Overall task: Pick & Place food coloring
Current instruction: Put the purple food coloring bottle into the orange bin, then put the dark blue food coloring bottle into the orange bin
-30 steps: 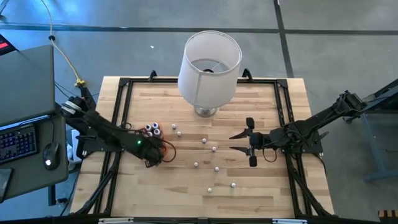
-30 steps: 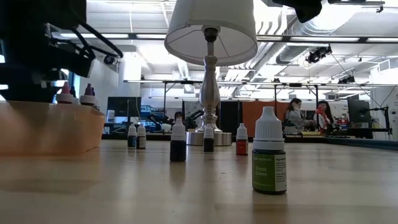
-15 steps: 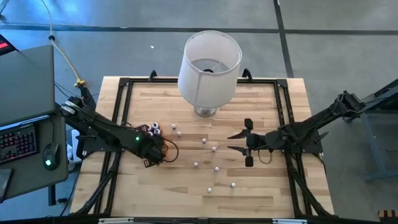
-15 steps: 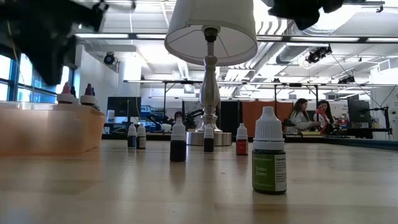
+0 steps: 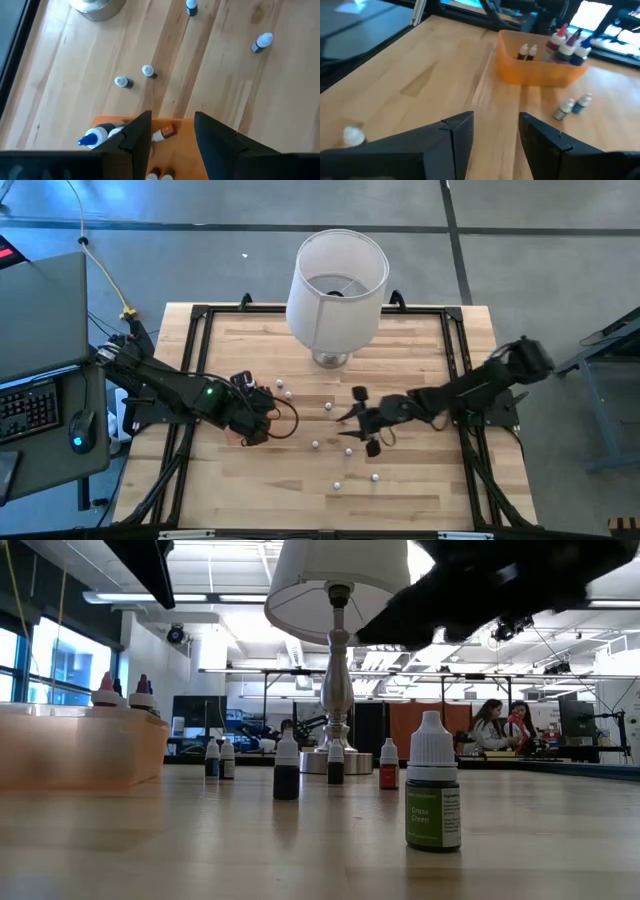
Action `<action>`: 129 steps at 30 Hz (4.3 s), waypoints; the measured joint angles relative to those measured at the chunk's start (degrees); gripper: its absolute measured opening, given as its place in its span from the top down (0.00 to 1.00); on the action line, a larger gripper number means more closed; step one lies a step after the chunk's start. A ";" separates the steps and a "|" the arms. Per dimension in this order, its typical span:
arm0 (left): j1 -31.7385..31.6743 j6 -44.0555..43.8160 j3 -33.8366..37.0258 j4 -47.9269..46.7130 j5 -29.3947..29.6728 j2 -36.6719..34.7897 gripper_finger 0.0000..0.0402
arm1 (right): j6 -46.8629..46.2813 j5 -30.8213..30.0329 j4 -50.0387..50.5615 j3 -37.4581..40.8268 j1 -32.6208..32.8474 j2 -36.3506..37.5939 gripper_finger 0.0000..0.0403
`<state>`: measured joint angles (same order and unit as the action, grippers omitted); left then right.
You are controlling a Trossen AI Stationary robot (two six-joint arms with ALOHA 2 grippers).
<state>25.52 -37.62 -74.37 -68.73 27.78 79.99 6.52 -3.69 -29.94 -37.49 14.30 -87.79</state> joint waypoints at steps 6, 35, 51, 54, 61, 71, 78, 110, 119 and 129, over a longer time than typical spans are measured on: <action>0.00 -0.07 0.00 0.04 -0.19 0.00 0.64 | -3.61 8.60 -1.55 -7.94 -3.18 -12.71 0.63; -0.41 -1.12 0.07 0.94 12.64 -2.09 0.64 | -10.54 3.74 -7.06 -25.10 -3.52 -28.90 0.84; -0.76 -0.27 -0.16 2.82 25.83 -5.57 0.64 | -6.56 -4.53 2.17 -57.71 -4.42 -47.05 0.82; -0.76 -0.20 -0.11 2.68 25.77 -5.60 0.64 | -6.14 -5.64 10.59 -65.01 -5.07 -51.32 0.82; -0.76 -0.11 -0.11 2.56 25.32 -5.60 0.64 | -6.49 -6.17 19.22 -72.49 -7.65 -55.43 0.80; -0.76 -0.16 -0.11 2.58 25.49 -5.60 0.64 | -6.18 -1.92 18.60 -72.31 -8.65 -55.58 0.69; -0.76 -0.95 -0.11 2.61 25.27 -5.60 0.64 | -4.32 -1.92 25.68 -72.22 -7.99 -51.46 0.67; -16.14 -0.61 -0.68 2.03 -3.36 -2.13 0.64 | -45.72 -44.57 109.02 -46.07 11.61 -9.75 0.67; -27.96 13.37 -0.73 8.14 -18.71 9.37 0.64 | -64.00 -44.41 107.57 -21.52 12.41 6.23 0.67; -30.85 16.18 -0.62 8.35 -20.16 16.61 0.64 | -62.35 -45.94 95.75 -15.20 12.33 19.07 0.67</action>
<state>-5.34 -21.44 -74.98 -60.38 7.63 96.60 -55.84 -49.63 65.80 -52.69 26.63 -68.72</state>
